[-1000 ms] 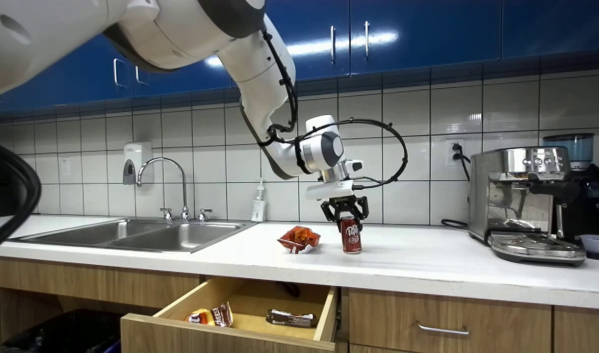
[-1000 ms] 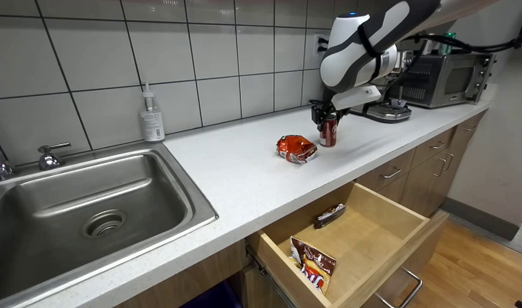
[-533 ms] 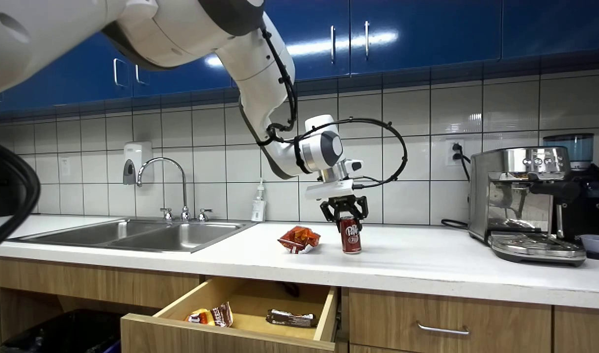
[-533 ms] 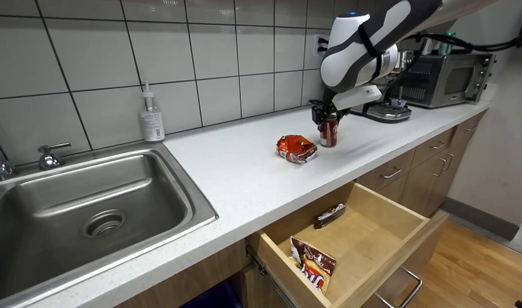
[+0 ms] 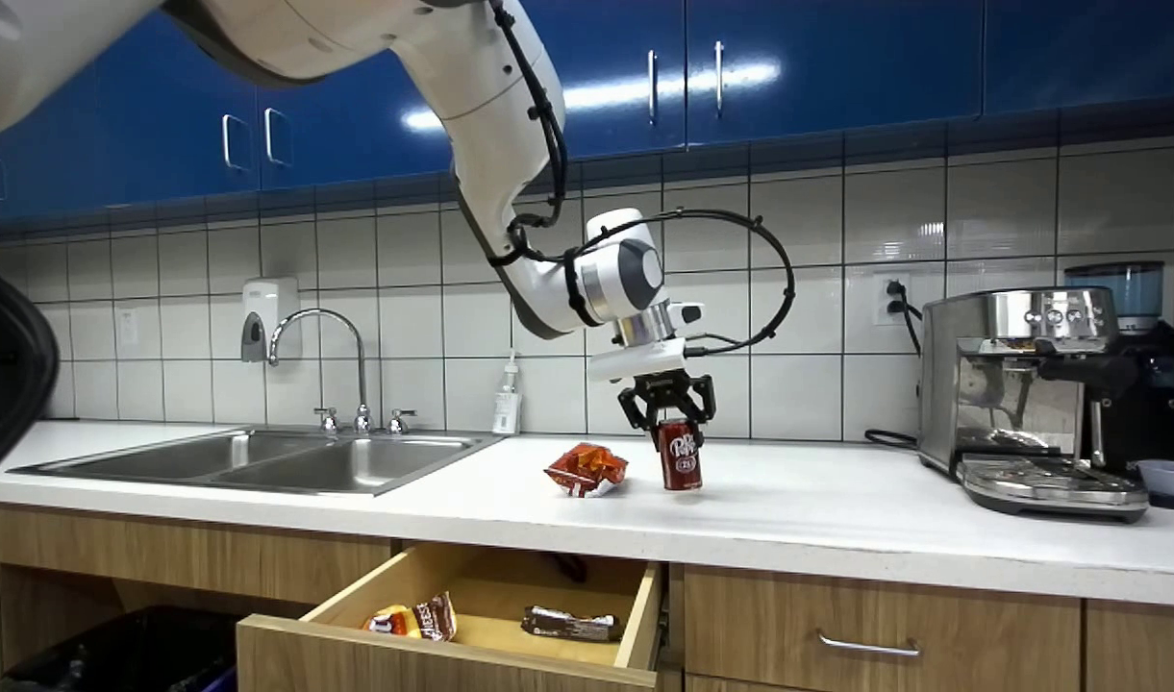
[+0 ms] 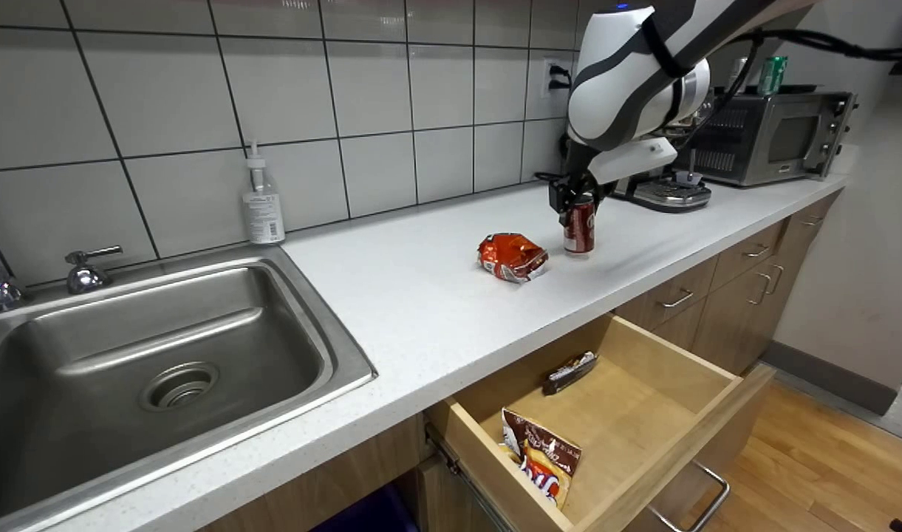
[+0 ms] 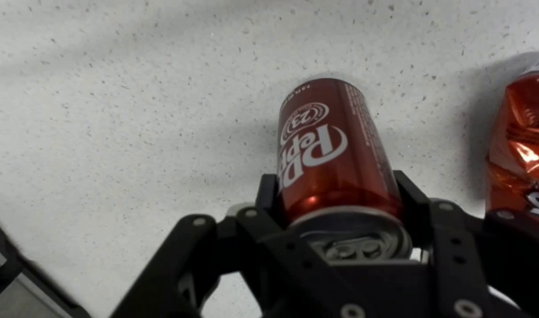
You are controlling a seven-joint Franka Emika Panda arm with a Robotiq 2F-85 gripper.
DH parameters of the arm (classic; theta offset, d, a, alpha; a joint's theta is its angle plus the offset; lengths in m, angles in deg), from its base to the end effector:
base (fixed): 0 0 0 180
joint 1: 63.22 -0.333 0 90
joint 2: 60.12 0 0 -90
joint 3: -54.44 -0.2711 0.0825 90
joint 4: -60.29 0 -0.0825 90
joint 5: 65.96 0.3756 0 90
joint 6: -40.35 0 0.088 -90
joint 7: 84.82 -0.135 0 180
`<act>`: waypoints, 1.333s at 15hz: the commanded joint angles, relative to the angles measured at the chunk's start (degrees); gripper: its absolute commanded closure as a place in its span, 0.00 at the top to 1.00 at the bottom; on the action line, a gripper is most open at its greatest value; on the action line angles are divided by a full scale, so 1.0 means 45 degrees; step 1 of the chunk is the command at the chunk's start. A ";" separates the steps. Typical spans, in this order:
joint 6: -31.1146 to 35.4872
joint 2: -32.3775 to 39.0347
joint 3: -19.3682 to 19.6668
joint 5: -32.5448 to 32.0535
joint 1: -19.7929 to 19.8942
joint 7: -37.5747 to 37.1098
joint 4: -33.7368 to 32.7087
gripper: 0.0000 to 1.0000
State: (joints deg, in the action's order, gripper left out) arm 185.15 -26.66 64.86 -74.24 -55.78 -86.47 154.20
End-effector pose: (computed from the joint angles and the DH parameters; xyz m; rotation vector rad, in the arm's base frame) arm 0.6622 -0.2010 0.2546 2.8641 -0.2727 0.4047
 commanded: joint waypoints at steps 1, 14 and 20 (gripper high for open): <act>0.0433 -0.1862 0.0013 -0.0451 -0.0174 0.0337 0.2229 0.39; 0.2396 -0.5823 0.0040 -0.2422 -0.1392 -0.0789 0.7973 0.39; 0.2954 -0.6199 -0.0233 -0.3461 -0.1698 -0.1299 0.9146 0.39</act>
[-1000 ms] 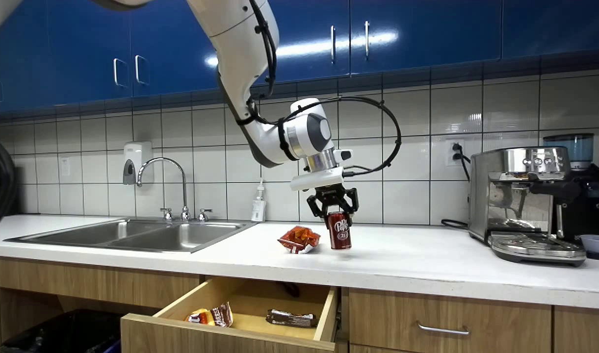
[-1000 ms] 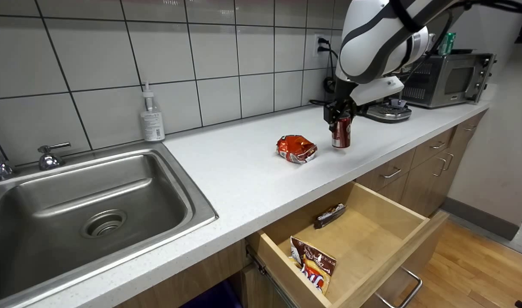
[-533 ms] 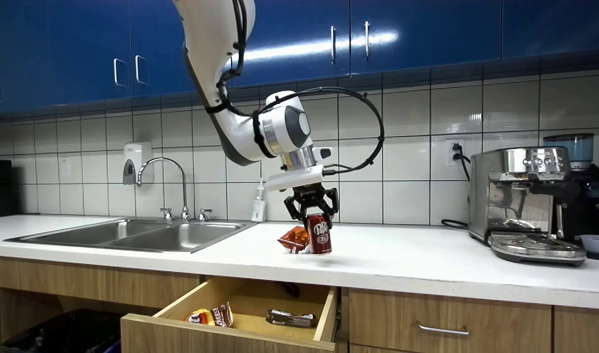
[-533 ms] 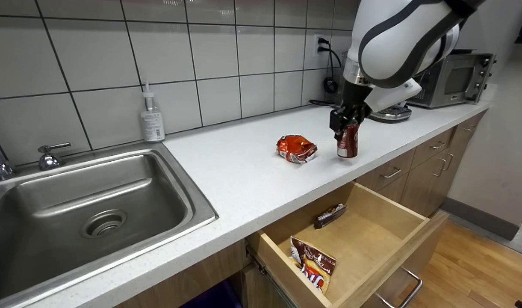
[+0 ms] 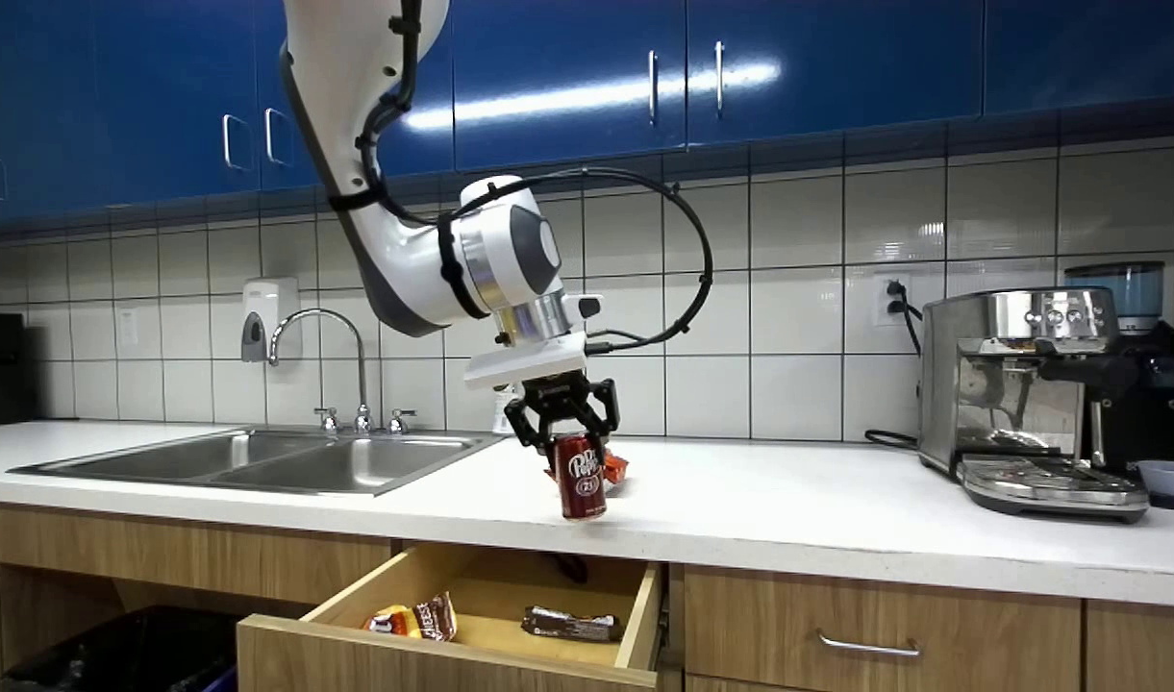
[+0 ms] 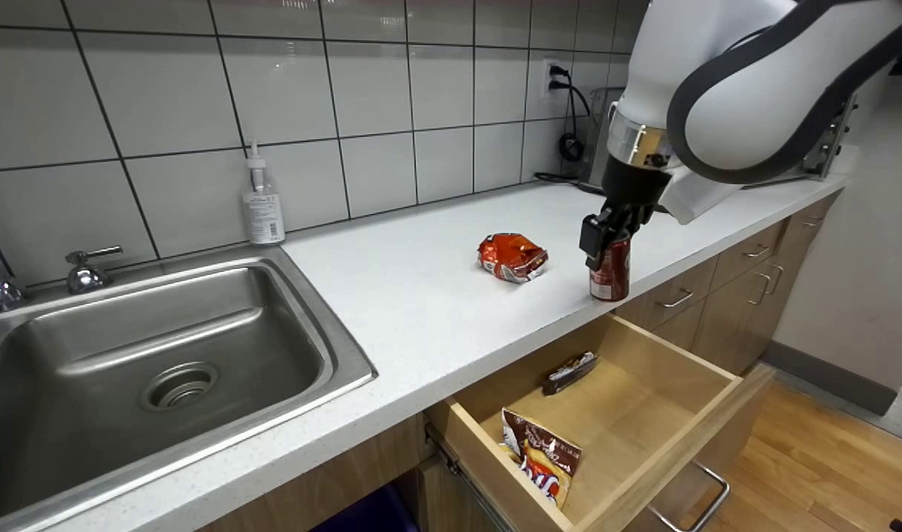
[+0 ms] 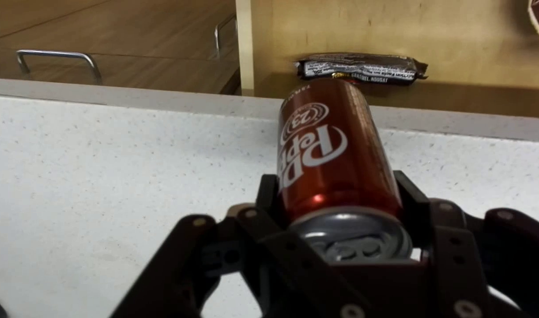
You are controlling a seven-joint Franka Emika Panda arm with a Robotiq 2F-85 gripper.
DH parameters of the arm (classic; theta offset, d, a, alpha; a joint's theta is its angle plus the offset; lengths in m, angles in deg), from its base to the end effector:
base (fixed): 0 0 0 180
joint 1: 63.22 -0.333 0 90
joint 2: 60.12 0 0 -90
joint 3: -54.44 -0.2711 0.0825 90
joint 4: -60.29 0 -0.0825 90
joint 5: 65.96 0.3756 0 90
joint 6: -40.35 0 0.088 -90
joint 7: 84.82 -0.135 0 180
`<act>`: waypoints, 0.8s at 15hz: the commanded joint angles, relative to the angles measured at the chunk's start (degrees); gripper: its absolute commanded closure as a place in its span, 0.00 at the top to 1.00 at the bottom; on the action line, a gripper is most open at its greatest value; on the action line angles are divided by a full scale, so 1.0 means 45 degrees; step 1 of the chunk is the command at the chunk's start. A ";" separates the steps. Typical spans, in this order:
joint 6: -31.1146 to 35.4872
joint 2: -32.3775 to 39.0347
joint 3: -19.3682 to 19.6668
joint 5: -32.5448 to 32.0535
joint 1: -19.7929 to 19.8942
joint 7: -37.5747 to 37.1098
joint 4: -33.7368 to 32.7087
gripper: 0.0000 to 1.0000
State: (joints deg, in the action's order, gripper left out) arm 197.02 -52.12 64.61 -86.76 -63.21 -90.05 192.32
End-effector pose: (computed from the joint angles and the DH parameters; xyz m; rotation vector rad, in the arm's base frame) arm 0.5386 -0.0880 0.2508 2.8870 0.0718 0.4015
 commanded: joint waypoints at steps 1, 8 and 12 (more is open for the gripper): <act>0.0399 -0.0497 -0.0218 -0.0781 -0.0086 -0.0531 0.0766 0.39; 0.1058 -0.0125 -0.0526 -0.0765 -0.0225 -0.0396 0.1164 0.39; 0.1685 0.0342 -0.0552 -0.0725 -0.0359 -0.0306 0.1347 0.39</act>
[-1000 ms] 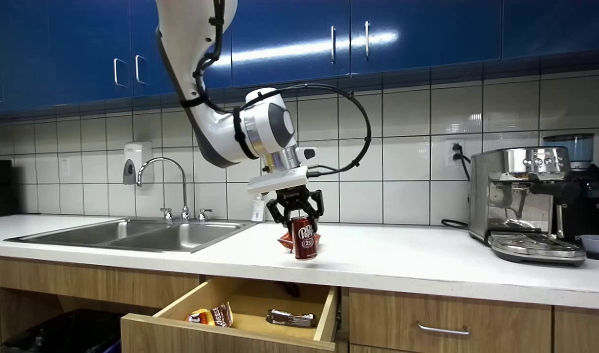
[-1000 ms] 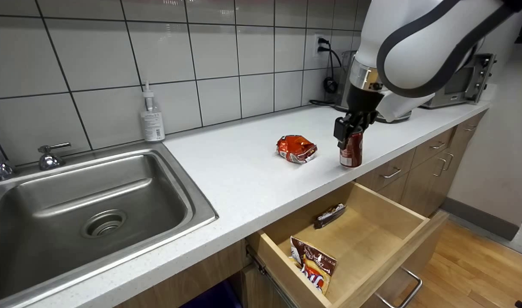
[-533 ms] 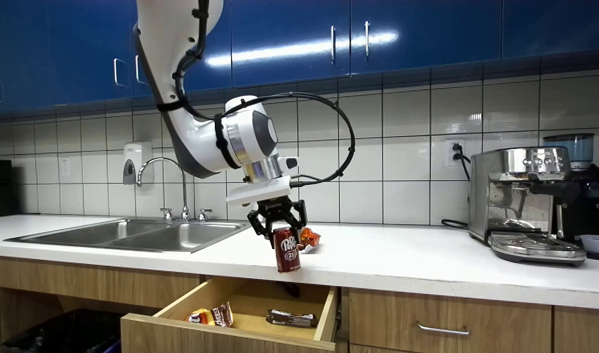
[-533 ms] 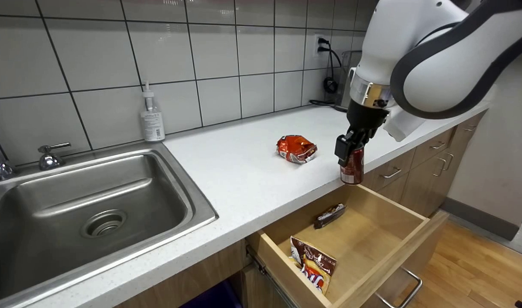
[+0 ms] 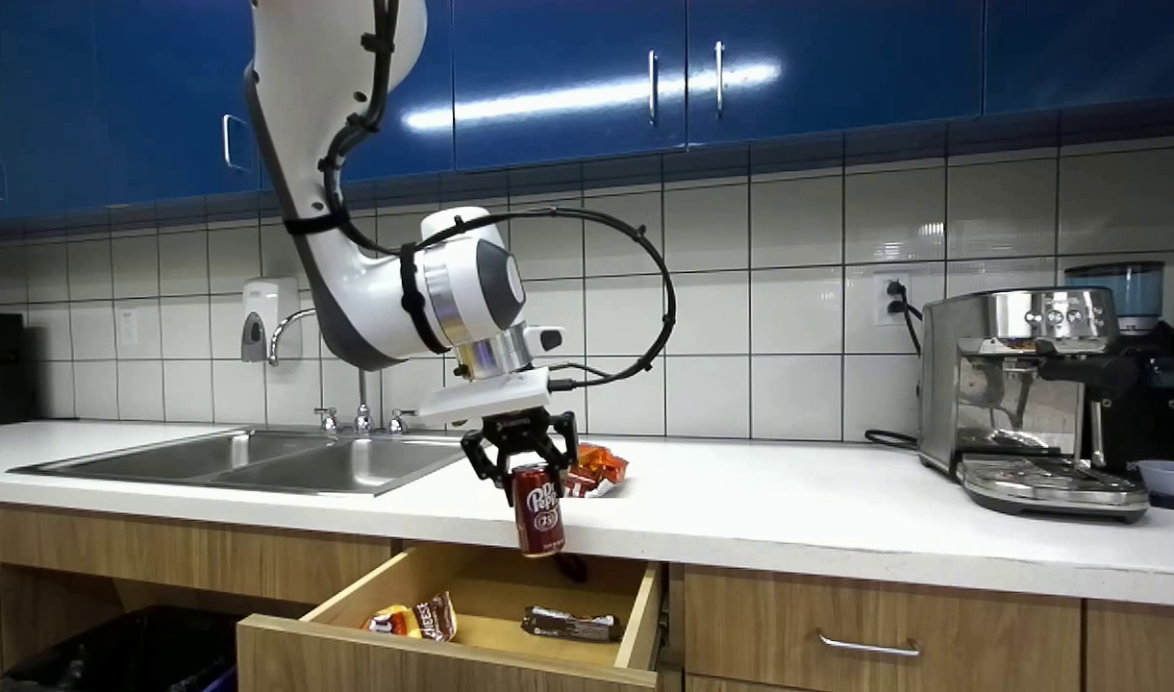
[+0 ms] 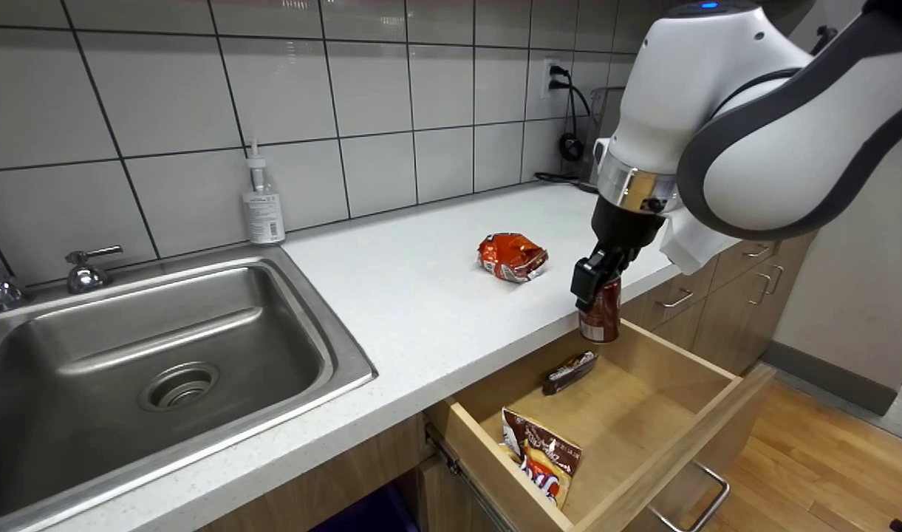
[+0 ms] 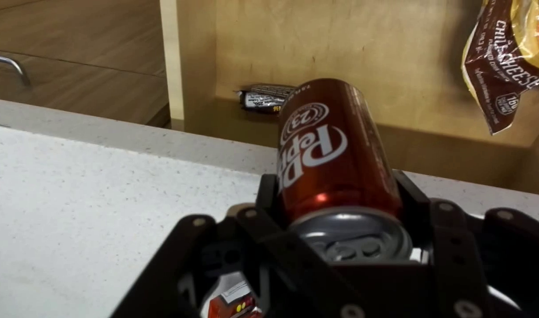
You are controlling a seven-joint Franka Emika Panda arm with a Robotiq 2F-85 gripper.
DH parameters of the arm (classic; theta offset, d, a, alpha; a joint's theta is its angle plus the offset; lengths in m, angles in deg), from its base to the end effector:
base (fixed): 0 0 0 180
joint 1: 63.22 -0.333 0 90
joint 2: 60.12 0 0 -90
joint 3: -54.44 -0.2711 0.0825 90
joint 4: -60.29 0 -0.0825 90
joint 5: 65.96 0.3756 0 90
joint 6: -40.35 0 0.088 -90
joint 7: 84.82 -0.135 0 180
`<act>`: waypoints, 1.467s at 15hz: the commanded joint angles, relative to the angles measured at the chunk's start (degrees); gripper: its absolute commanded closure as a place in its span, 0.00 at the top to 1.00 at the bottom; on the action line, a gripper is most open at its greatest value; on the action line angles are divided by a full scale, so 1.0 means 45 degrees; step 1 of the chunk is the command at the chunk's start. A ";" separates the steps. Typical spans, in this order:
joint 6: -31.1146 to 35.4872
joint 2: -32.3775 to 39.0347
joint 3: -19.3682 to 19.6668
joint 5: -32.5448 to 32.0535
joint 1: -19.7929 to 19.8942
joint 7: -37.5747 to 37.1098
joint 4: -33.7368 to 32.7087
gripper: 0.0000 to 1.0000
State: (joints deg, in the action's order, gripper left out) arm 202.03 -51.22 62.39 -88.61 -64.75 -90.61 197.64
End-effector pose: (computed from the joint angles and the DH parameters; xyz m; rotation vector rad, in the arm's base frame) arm 0.5173 -0.0440 0.2136 2.9131 0.2202 0.3849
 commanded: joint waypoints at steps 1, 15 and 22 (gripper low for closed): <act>0.0736 0.0261 0.0008 -0.0408 -0.0098 -0.0255 0.0223 0.39; 0.1945 0.1480 0.1272 -0.1343 -0.1472 -0.2329 0.0843 0.39; 0.2924 0.2526 0.2370 -0.1846 -0.2639 -0.3625 0.0806 0.39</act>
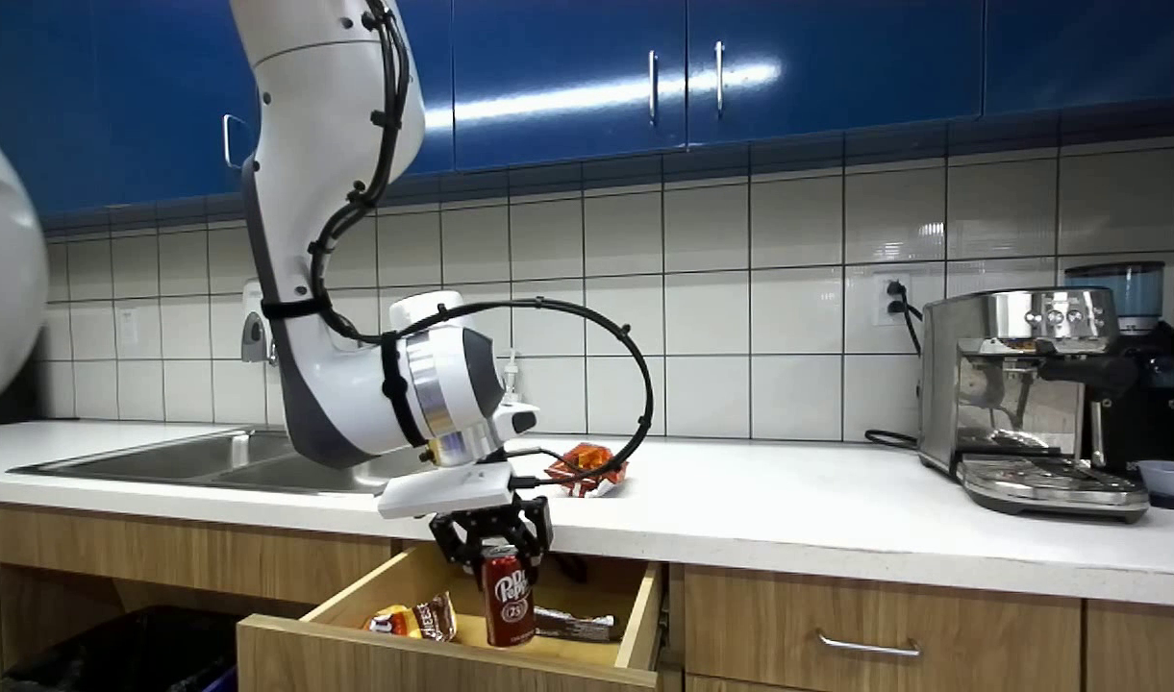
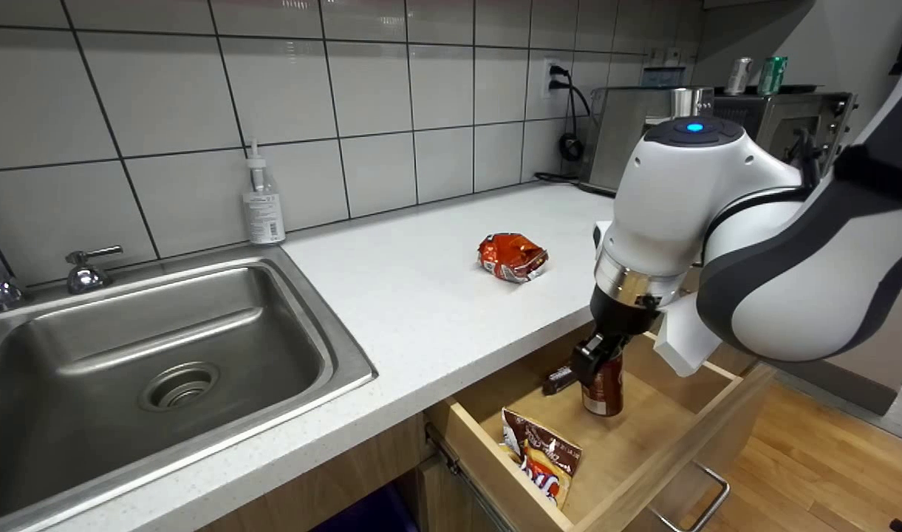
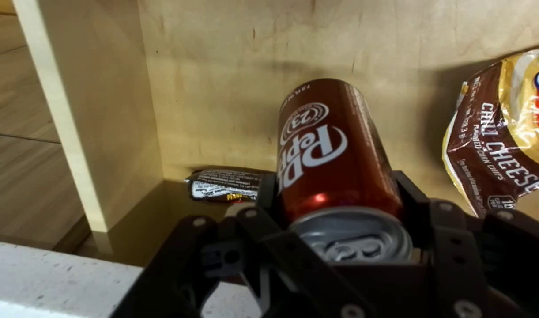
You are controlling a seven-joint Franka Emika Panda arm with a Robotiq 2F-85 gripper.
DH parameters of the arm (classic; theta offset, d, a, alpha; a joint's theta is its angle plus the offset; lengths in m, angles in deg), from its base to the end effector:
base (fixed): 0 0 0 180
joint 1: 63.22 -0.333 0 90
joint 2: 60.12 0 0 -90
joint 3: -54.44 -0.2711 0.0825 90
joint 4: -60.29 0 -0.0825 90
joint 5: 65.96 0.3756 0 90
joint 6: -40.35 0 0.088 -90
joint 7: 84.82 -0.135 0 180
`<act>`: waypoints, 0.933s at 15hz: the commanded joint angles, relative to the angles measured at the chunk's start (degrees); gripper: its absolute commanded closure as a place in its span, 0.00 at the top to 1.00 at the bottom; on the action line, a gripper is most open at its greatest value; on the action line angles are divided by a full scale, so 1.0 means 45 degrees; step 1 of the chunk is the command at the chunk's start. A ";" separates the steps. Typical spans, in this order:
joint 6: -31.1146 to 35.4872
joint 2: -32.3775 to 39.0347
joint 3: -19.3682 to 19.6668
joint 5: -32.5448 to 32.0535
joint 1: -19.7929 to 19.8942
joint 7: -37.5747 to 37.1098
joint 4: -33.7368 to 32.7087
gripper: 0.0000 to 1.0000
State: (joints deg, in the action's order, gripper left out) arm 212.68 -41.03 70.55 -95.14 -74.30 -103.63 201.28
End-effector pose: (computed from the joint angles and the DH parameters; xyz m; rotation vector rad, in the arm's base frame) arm 0.4809 -0.0203 0.1246 2.9351 0.1576 0.3282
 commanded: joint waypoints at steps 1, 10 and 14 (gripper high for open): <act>0.0766 0.0395 0.0764 -0.0388 -0.0711 -0.0894 -0.0003 0.39; 0.2313 0.1369 0.1192 0.0030 -0.1158 -0.0981 0.0071 0.39; 0.2573 0.1565 0.1019 0.0149 -0.0973 -0.0944 0.0113 0.39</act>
State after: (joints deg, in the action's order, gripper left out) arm 222.35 -34.04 74.73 -94.83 -78.51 -107.08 201.30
